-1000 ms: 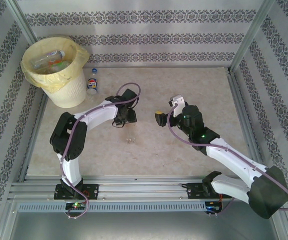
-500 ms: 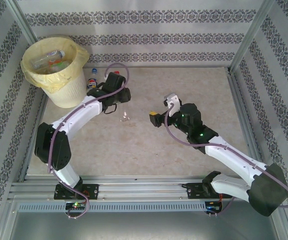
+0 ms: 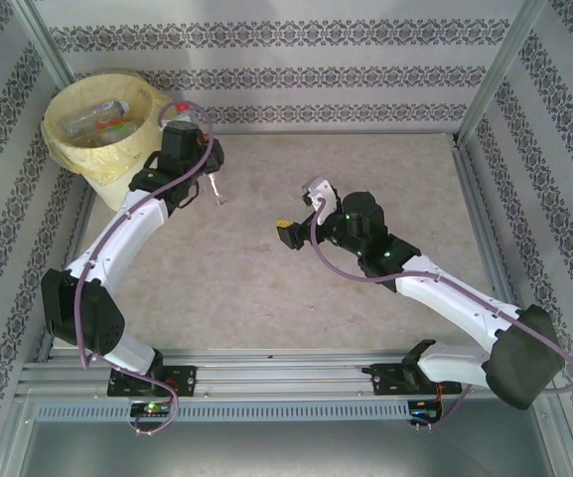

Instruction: Put the plastic bottles in the bin

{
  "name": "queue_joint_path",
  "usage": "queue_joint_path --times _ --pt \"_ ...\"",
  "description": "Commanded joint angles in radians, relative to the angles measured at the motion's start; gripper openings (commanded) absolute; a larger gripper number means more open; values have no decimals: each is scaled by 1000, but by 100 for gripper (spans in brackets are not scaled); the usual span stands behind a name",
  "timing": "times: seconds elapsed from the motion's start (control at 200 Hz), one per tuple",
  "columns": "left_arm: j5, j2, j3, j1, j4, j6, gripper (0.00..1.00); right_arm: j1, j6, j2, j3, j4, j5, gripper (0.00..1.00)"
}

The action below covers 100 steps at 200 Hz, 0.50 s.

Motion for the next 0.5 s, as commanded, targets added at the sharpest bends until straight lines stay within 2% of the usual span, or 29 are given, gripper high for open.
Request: queue_joint_path --times 0.0,0.205,0.37,0.495 --pt "-34 -48 65 50 80 52 55 18 -24 22 59 1 -29 98" --pt "-89 -40 159 130 151 126 55 23 -23 54 109 -31 -38 98" --pt "-28 13 275 211 158 177 56 23 -26 64 116 -54 -31 98" --pt "29 95 410 263 95 229 56 24 -23 65 116 -53 -23 98"
